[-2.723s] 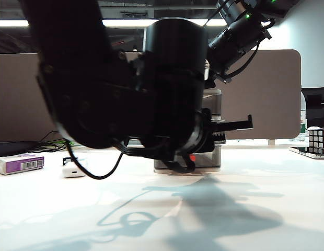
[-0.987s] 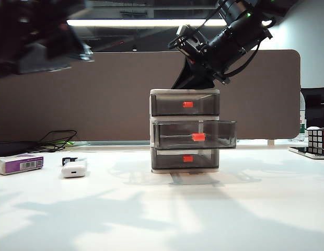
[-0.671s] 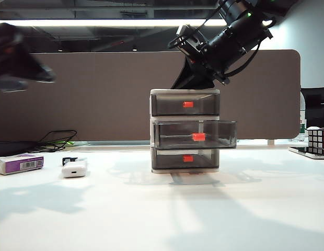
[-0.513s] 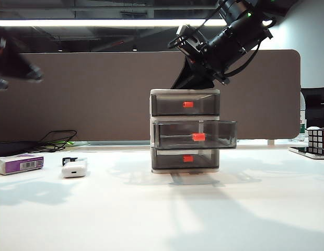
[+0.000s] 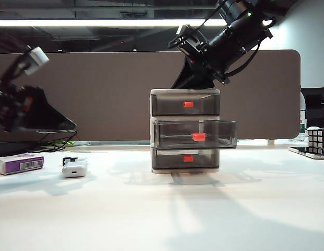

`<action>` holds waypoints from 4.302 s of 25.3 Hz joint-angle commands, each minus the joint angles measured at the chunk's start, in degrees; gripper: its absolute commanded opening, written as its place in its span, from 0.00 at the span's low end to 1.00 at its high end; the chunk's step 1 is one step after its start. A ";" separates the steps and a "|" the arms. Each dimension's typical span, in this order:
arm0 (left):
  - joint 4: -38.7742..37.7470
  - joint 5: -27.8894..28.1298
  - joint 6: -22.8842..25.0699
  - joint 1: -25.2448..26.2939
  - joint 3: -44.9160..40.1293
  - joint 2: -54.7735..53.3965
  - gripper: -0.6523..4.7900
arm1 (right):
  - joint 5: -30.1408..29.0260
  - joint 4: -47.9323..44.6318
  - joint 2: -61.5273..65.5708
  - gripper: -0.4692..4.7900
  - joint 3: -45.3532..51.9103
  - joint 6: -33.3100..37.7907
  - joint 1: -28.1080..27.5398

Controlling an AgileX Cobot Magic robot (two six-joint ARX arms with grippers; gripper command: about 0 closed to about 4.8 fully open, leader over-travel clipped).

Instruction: Open the second layer of the drawer on the table, pick up the earphone case on the table and put it in, and finally close the drawer.

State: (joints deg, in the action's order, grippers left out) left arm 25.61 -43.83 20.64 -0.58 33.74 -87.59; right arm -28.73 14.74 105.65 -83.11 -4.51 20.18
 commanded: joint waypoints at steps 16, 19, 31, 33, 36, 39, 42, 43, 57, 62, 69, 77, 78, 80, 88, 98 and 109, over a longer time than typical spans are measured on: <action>-17.88 -0.66 18.58 -0.11 14.19 -16.20 0.91 | 1.62 6.54 0.90 0.08 0.83 -0.07 0.04; -19.89 -1.05 19.28 -0.13 16.09 -18.62 0.91 | 1.62 6.54 0.90 0.08 0.83 -0.07 0.04; -21.70 -3.32 23.96 -1.11 17.20 -19.98 0.84 | 1.68 6.43 0.90 0.08 0.83 -0.09 0.04; -21.68 -3.30 24.09 -1.84 17.20 -20.17 0.84 | 1.66 6.45 0.90 0.08 0.83 -0.09 0.04; -21.66 -2.89 24.81 -2.54 17.22 -20.61 0.84 | 1.64 6.51 0.90 0.08 0.83 -0.09 0.07; -21.70 -0.76 25.05 -3.23 17.22 -20.94 0.83 | 1.66 6.56 0.90 0.08 0.83 -0.07 0.04; -21.70 0.07 25.07 -3.54 17.22 -21.05 0.74 | 1.66 6.75 0.90 0.08 0.83 -0.09 0.04; -21.68 0.46 25.09 -3.56 17.22 -21.05 0.72 | 1.66 6.82 0.90 0.08 0.83 -0.09 0.07; -22.21 1.20 22.18 -3.58 17.20 -17.97 0.33 | 1.66 7.89 0.90 0.08 0.83 -0.11 0.07; -25.07 1.44 21.97 -4.35 17.20 -10.43 0.33 | 1.66 7.91 0.90 0.08 0.83 -0.11 0.07; -30.27 1.60 21.24 -10.29 17.20 3.41 0.33 | 1.64 7.76 0.90 0.08 0.83 -0.07 0.07; -23.30 2.45 14.38 -22.69 17.22 7.89 0.33 | 1.62 8.00 0.90 0.08 0.83 -0.02 0.07; -21.75 3.72 13.99 -24.57 17.22 7.72 0.33 | 1.60 8.11 0.90 0.08 0.83 -0.02 0.07; -12.96 8.24 10.45 -29.79 17.22 5.60 0.33 | 1.55 8.90 0.90 0.08 0.83 -0.04 0.07; -5.81 10.32 4.42 -32.74 20.11 -3.72 0.33 | 1.14 9.40 0.90 0.08 0.83 -0.07 0.07; -2.12 14.67 2.89 -33.62 21.88 -7.87 0.59 | -1.01 9.44 0.90 0.08 0.83 -0.22 0.07; -2.49 17.03 2.45 -33.62 21.86 -7.50 0.68 | -1.22 9.38 0.90 0.08 0.83 -0.22 0.07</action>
State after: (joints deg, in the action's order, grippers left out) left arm 22.96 -26.94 23.66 -34.28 55.44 -95.55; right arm -31.11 17.41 105.36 -83.37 -4.54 20.03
